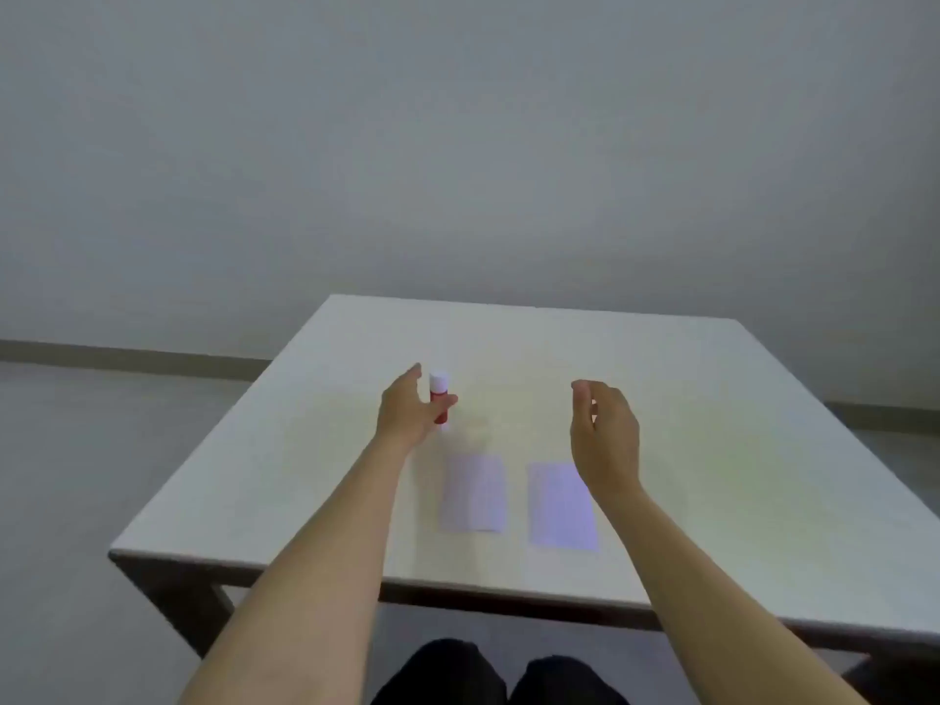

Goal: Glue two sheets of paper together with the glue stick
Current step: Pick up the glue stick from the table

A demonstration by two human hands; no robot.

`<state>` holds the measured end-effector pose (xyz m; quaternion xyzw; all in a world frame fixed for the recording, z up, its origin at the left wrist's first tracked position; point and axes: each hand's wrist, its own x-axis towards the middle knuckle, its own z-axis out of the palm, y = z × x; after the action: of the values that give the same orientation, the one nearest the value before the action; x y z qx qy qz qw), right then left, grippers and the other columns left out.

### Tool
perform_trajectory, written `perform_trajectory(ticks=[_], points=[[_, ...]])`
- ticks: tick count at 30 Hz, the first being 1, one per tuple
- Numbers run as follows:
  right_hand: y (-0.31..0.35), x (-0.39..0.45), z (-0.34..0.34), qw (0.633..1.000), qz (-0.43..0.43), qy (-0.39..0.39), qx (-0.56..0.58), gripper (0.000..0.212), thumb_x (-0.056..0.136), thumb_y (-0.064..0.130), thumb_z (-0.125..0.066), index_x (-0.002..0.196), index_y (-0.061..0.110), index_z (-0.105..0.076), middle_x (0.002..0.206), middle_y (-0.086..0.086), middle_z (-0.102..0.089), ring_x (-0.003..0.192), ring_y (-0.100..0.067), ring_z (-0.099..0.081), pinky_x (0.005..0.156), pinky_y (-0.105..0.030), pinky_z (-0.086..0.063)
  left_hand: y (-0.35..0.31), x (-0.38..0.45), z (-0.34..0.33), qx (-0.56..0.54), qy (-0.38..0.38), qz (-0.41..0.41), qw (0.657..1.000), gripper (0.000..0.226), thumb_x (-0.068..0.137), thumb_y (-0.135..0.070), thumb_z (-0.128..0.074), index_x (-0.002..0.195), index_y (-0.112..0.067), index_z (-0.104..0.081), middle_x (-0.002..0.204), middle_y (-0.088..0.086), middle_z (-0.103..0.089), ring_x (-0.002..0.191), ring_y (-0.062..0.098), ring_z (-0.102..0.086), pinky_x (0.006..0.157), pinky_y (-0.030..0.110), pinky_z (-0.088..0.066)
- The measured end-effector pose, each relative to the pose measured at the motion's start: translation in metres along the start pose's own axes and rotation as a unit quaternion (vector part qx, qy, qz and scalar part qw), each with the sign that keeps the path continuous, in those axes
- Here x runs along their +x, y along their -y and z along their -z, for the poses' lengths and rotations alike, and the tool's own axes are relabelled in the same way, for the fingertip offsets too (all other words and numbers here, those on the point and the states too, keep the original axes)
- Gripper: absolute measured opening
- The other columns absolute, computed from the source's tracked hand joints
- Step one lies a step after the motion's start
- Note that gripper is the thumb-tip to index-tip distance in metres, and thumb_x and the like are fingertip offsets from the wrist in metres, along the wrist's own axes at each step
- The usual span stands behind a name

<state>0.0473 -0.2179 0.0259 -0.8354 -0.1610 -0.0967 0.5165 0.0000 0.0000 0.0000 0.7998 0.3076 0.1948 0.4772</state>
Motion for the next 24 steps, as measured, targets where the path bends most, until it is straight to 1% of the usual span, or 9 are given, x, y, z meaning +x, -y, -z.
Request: perform_trajectory(ticks=[3, 6, 10, 12, 14, 16, 19, 21, 24], points=[[0.000, 0.008, -0.006, 1.000, 0.000, 0.000, 0.021, 0.034, 0.099, 0.033, -0.036, 0.114, 0.016, -0.062, 0.116, 0.000, -0.059, 0.095, -0.011, -0.052, 0.079, -0.026, -0.036, -0.001, 0.003, -0.013, 0.022, 0.011, -0.019, 1.000, 0.027, 0.080, -0.020, -0.070, 0.101, -0.008, -0.058, 0.108, 0.013, -0.067, 0.107, 0.028, -0.059, 0.081, 0.030, -0.045], [-0.005, 0.015, -0.012, 1.000, 0.002, 0.007, 0.021, 0.033, 0.099, 0.031, -0.037, 0.112, 0.016, -0.062, 0.115, 0.000, -0.059, 0.094, -0.012, -0.053, 0.078, -0.026, -0.036, 0.002, 0.001, -0.025, 0.021, -0.027, -0.019, 0.999, 0.013, 0.084, -0.018, -0.060, 0.080, -0.008, -0.054, 0.085, 0.015, -0.068, 0.082, 0.029, -0.059, 0.064, 0.029, -0.038], [-0.006, 0.025, -0.018, 0.999, 0.010, 0.032, 0.000, 0.028, 0.098, 0.026, -0.041, 0.106, 0.017, -0.067, 0.099, 0.000, -0.065, 0.084, -0.019, -0.061, 0.071, -0.027, -0.041, -0.006, -0.002, -0.025, 0.116, 0.010, -0.109, 0.987, 0.012, 0.085, -0.028, -0.061, 0.091, -0.018, -0.061, 0.079, 0.000, -0.063, 0.077, 0.023, -0.056, 0.061, 0.028, -0.038], [0.000, 0.031, -0.022, 0.994, -0.028, 0.103, 0.003, 0.036, 0.098, 0.037, -0.037, 0.103, 0.017, -0.067, 0.080, -0.003, -0.071, 0.073, -0.022, -0.067, 0.065, -0.030, -0.047, -0.015, -0.007, -0.025, 0.200, 0.075, -0.191, 0.958, 0.036, 0.087, -0.031, -0.062, 0.123, -0.028, -0.058, 0.090, -0.005, -0.062, 0.085, 0.016, -0.054, 0.066, 0.026, -0.039], [0.009, 0.034, -0.023, 0.981, -0.085, 0.173, 0.001, 0.051, 0.093, 0.057, -0.030, 0.096, 0.018, -0.064, 0.067, -0.009, -0.072, 0.054, -0.023, -0.066, 0.061, -0.032, -0.050, -0.024, -0.013, -0.027, 0.243, 0.095, -0.253, 0.932, 0.050, 0.087, -0.031, -0.062, 0.136, -0.031, -0.048, 0.095, -0.003, -0.062, 0.090, 0.015, -0.052, 0.071, 0.027, -0.039], [0.013, 0.032, -0.024, 0.969, -0.107, 0.222, 0.000, 0.062, 0.089, 0.066, -0.028, 0.088, 0.015, -0.064, 0.060, -0.011, -0.070, 0.041, -0.020, -0.061, 0.052, -0.028, -0.049, -0.029, -0.020, -0.031, 0.241, 0.079, -0.284, 0.925, 0.052, 0.084, -0.031, -0.066, 0.134, -0.029, -0.051, 0.093, 0.000, -0.064, 0.088, 0.017, -0.054, 0.070, 0.027, -0.039], [0.011, 0.026, -0.025, 0.966, -0.101, 0.237, -0.001, 0.060, 0.090, 0.058, -0.038, 0.076, 0.005, -0.062, 0.055, -0.011, -0.062, 0.034, -0.015, -0.051, 0.041, -0.021, -0.042, -0.032, -0.030, -0.035, 0.221, 0.059, -0.309, 0.923, 0.043, 0.077, -0.029, -0.073, 0.118, -0.021, -0.060, 0.093, 0.004, -0.069, 0.087, 0.020, -0.060, 0.069, 0.028, -0.043], [0.007, 0.023, -0.024, 0.969, -0.081, 0.235, 0.002, 0.044, 0.093, 0.043, -0.045, 0.075, 0.004, -0.056, 0.062, -0.010, -0.056, 0.047, -0.018, -0.049, 0.050, -0.025, -0.043, -0.033, -0.036, -0.035, 0.216, 0.061, -0.312, 0.923, 0.035, 0.076, -0.028, -0.074, 0.106, -0.017, -0.060, 0.091, 0.005, -0.070, 0.085, 0.023, -0.062, 0.068, 0.031, -0.046], [-0.001, 0.017, -0.016, 0.957, -0.051, 0.276, 0.080, 0.017, 0.093, 0.025, -0.051, 0.093, 0.010, -0.059, 0.077, -0.005, -0.055, 0.067, -0.021, -0.050, 0.061, -0.031, -0.044, -0.033, -0.043, -0.032, 0.207, 0.057, -0.307, 0.927, 0.031, 0.076, -0.030, -0.074, 0.100, -0.017, -0.061, 0.088, 0.004, -0.068, 0.081, 0.022, -0.061, 0.067, 0.030, -0.045]])
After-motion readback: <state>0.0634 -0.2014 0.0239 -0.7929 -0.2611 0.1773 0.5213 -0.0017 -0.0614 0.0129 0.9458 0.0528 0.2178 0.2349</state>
